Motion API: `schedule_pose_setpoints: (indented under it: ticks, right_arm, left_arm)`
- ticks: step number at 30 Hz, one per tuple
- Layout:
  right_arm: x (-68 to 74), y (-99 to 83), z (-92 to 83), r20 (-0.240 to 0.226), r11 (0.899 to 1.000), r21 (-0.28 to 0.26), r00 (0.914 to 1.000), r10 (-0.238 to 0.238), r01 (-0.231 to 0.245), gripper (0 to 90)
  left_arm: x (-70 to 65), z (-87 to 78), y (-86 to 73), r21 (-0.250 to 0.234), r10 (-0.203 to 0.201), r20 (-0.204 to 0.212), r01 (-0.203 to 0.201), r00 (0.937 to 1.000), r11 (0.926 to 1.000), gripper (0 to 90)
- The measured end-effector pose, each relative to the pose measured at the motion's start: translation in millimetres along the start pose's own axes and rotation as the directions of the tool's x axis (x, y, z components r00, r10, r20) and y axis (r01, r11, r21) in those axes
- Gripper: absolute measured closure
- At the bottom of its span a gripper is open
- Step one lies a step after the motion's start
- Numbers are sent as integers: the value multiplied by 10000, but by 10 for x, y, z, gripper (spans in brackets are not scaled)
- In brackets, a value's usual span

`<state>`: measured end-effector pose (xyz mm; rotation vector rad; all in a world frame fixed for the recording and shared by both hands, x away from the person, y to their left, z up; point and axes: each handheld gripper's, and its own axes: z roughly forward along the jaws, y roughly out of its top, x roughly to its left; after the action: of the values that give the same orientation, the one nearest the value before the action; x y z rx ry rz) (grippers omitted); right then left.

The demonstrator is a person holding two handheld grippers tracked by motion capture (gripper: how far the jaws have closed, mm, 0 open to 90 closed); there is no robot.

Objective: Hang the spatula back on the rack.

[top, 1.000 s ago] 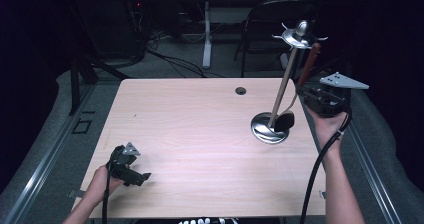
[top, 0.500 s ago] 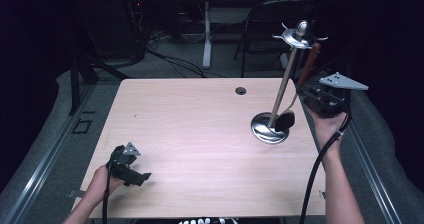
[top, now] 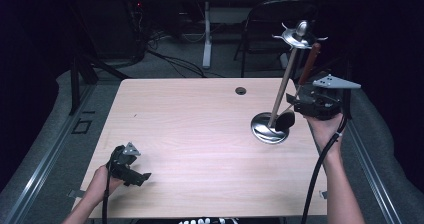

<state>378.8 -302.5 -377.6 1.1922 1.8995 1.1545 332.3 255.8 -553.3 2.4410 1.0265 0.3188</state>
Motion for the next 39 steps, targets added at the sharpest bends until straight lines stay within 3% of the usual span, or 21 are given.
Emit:
schedule_pose_setpoints:
  ticks: [4, 5, 6, 8, 16, 24, 26, 33, 37, 39]
  right_arm:
    - [26, -23, 3, -318, 9986, 512, 9995, -86, 102, 226]
    - [38, -32, 3, -289, 9978, 642, 9995, -158, 176, 149]
    - [44, -39, -2, -213, 9961, 858, 9996, -180, 198, 134]
    - [55, -72, -15, -403, 9946, 1025, 9991, -101, 142, 119]
    - [116, -314, 17, -214, 9815, 1916, 9998, 12, 30, 30]
    - [225, -676, 96, -214, 9653, 2602, 9993, 292, -226, 0]
    - [277, -757, 131, -392, 9478, 3188, 9991, 164, -30, 0]
    - [515, -984, 187, -863, 9180, 3929, 9960, -210, 534, 0]
    - [643, -1159, 219, -1162, 8757, 4642, 9893, -885, 1328, 0]
    - [688, -1268, 242, -1282, 8481, 5048, 9856, -1107, 1609, 0]
  left_arm:
    - [1, -2, 3, -10, 20, 13, -20, 10000, 10000, 14]
    - [0, -3, 4, -4, 23, -5, -23, 10000, 10000, 14]
    - [0, -4, 3, -5, 26, -2, -26, 10000, 10000, 14]
    - [1, -6, 3, -13, 16, 9, -16, 10000, 10000, 13]
    - [-1, -8, 9, -42, 39, 36, -39, 10000, 10000, 14]
    - [1, -16, 9, -85, 68, 48, -68, 10000, 9999, 14]
    - [-2, -19, 11, -90, 85, 58, -85, 9999, 9999, 13]
    - [0, -28, 11, -117, 145, 74, -144, 9999, 9998, 13]
    - [-3, -26, 12, -123, 151, 120, -150, 9998, 9998, 13]
    - [-6, -21, 14, -93, 167, 146, -165, 9998, 9998, 14]
